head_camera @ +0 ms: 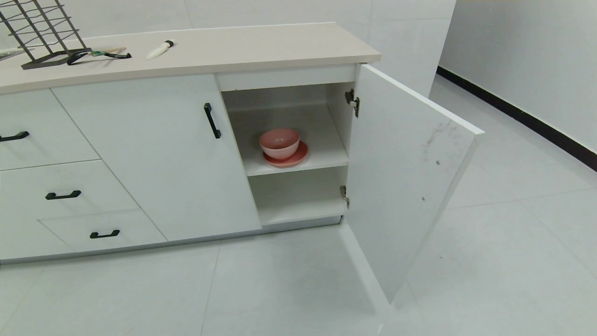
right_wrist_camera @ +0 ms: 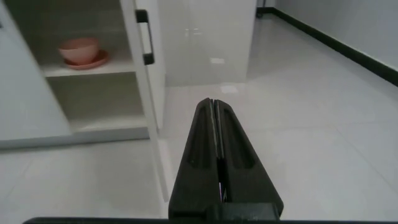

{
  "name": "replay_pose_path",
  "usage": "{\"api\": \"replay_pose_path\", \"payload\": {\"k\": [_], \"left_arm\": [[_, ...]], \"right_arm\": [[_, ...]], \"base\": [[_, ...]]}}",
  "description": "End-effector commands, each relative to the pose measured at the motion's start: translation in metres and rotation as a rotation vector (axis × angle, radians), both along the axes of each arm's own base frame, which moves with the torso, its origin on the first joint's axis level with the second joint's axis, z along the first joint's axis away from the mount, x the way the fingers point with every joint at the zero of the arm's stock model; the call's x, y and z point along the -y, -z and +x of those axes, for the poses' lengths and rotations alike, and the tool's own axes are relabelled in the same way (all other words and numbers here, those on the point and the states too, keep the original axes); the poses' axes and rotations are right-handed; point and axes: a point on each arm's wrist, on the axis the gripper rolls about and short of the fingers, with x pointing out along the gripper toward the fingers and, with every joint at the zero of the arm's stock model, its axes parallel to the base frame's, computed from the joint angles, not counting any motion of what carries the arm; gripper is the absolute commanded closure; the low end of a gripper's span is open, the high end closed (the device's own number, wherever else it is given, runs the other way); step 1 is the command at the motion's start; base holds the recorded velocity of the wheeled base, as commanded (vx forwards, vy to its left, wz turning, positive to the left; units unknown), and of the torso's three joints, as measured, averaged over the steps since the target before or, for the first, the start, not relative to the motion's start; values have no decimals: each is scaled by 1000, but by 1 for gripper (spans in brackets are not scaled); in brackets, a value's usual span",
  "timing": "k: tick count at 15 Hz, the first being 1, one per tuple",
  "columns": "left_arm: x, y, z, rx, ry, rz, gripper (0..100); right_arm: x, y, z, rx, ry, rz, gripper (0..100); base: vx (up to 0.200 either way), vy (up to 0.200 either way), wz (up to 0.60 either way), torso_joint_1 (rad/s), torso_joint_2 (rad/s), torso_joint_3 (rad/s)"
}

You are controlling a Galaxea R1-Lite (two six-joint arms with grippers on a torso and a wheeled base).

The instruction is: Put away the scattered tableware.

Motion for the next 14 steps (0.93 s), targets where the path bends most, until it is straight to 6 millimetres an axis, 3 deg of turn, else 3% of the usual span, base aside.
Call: {"api": "replay_pose_path", "payload": {"k": [1, 3, 5, 6, 8, 9, 14], "left_arm": [[0, 0, 0, 0, -1, -1, 0], [0, 0, 0, 0, -1, 0, 0], [0, 0, 0, 0, -1, -1, 0], [0, 0, 0, -2, -1, -3, 0], [0, 0, 0, 0, -1, -14, 0], [0, 0, 0, 0, -1, -26, 0], [0, 0, 0, 3, -1, -29, 0]], "right_arm": [[-2, -40, 21, -97, -108, -23, 100], [-4, -64, 52, -107, -144, -39, 100], [-7, -80, 101, -38, -155, -68, 100], [-8, -78, 122, -31, -154, -71, 100], [-11, -46, 160, -80, -170, -72, 100], [-11, -38, 169, -121, -180, -74, 100], [-16, -45, 211, -125, -195, -90, 100]], "base": [[0, 0, 0, 0, 0, 0], [0, 0, 0, 0, 0, 0], [0, 0, 0, 0, 0, 0], [0, 0, 0, 0, 0, 0], [0, 0, 0, 0, 0, 0], [0, 0, 0, 0, 0, 0], [0, 0, 0, 0, 0, 0]]}}
